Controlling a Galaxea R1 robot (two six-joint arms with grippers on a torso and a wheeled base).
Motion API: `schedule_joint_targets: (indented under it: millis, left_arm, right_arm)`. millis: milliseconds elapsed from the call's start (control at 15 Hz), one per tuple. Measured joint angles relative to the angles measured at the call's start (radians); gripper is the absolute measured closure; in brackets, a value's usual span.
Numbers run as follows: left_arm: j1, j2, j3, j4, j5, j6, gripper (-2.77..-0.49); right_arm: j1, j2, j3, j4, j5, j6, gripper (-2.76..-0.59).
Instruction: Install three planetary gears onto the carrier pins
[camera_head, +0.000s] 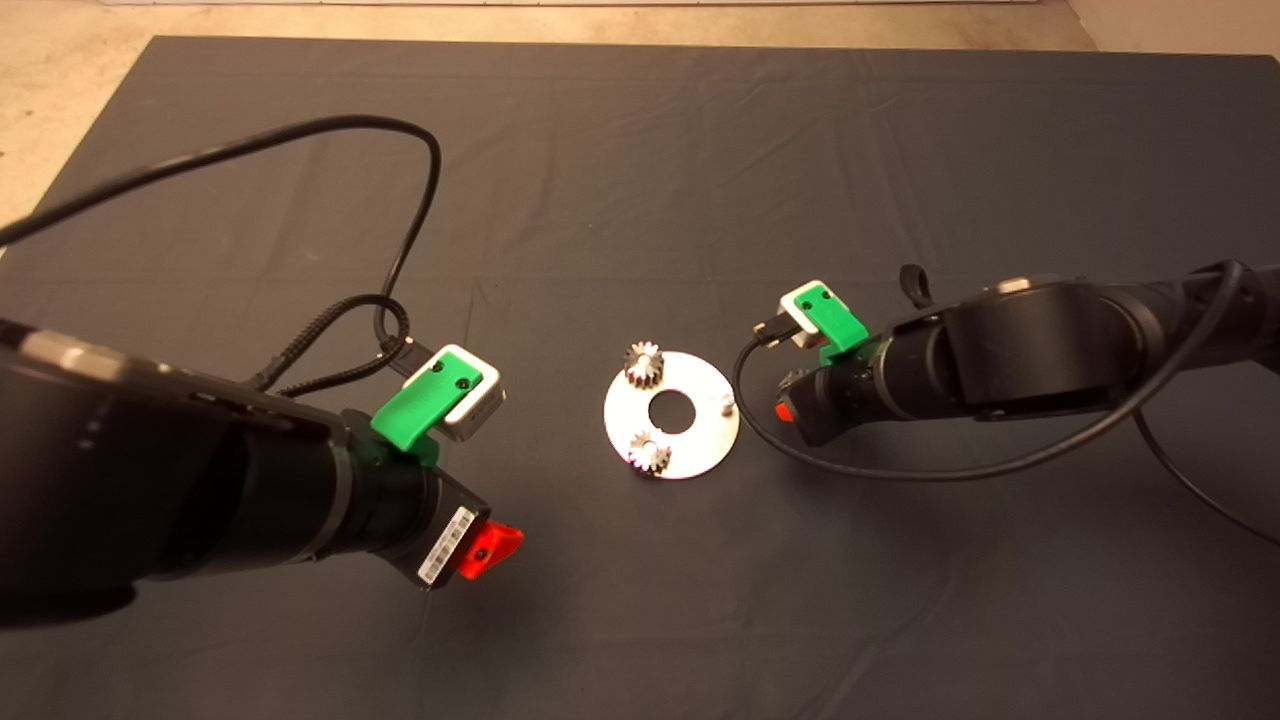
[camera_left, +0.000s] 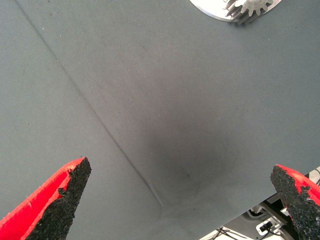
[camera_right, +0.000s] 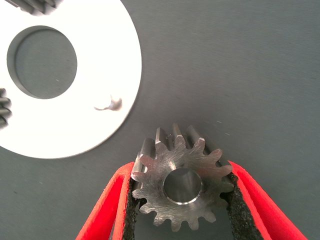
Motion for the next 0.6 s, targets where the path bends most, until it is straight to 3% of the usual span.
schedule_joint_targets:
  millis: [200, 600]
  left_arm:
    - [0.0, 0.0, 0.0, 0.0, 0.0, 0.0, -2.62]
    - [0.0, 0.0, 0.0, 0.0, 0.0, 0.0, -2.62]
  right_arm:
    - [0.019, 0.063, -0.046, 0.029, 0.0, 0.002, -1.04]
    - [0.025, 0.155, -0.132, 0.044, 0.0, 0.002, -1.04]
